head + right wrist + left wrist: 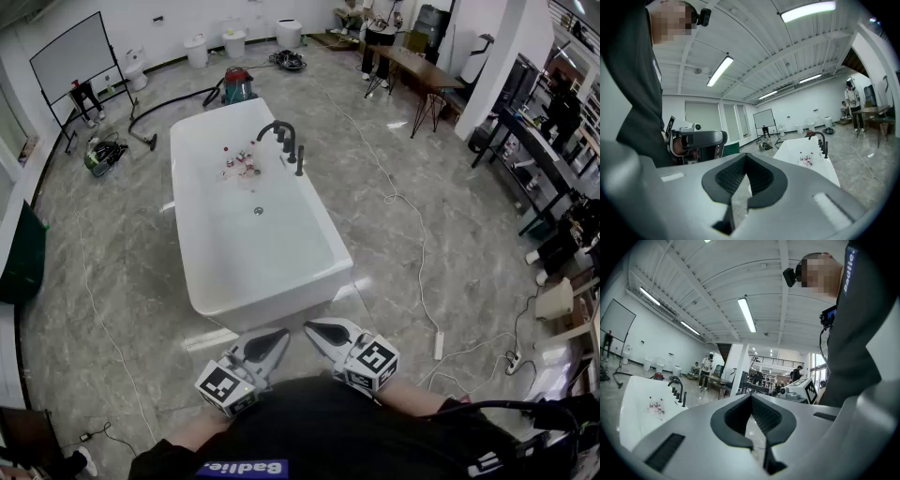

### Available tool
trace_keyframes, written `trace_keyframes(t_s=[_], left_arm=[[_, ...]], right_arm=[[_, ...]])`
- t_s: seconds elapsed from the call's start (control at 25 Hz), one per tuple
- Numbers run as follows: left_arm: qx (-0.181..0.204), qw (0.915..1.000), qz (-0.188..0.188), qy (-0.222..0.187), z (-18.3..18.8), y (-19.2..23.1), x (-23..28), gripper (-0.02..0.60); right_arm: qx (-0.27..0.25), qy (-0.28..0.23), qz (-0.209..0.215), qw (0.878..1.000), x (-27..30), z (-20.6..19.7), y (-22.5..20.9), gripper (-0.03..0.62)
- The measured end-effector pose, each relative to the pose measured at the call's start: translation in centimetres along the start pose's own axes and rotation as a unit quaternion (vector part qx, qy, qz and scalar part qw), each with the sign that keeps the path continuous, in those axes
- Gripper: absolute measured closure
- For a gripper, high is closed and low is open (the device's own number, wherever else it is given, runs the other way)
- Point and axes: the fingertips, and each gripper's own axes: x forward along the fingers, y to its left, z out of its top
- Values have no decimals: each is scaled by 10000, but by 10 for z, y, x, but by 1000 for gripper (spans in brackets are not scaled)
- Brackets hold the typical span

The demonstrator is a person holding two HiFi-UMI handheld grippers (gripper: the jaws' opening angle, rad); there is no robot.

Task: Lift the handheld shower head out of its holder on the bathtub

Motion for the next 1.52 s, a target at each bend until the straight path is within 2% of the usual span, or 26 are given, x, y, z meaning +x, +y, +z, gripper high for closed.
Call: trace_keyframes(t_s=[0.48,0.76,0.92,1.08,1.28,1.52], left_arm=[[42,9999,104,-20,-3,-2,23,577],[46,9994,333,-29,-5,-7,54,577],[55,9984,516,-214,-9,-10,68,577],[125,9980,611,-29,-16,-7,69,577],[80,9981,607,-95,-5,20,74,577],[21,9996,228,-189,21,88,92,577]], right_arm=[[-37,-61,37,10000,-14,0,-22,594],[26,-250,61,9997,-34,2,-55,592],[65,-167,203,9996,-42,-12,-69,592],[245,-96,244,9994,-40,-19,-82,592],[212,-54,221,9995,-17,-9,-96,592],[137,37,-252,9996,31,19,-142,592]])
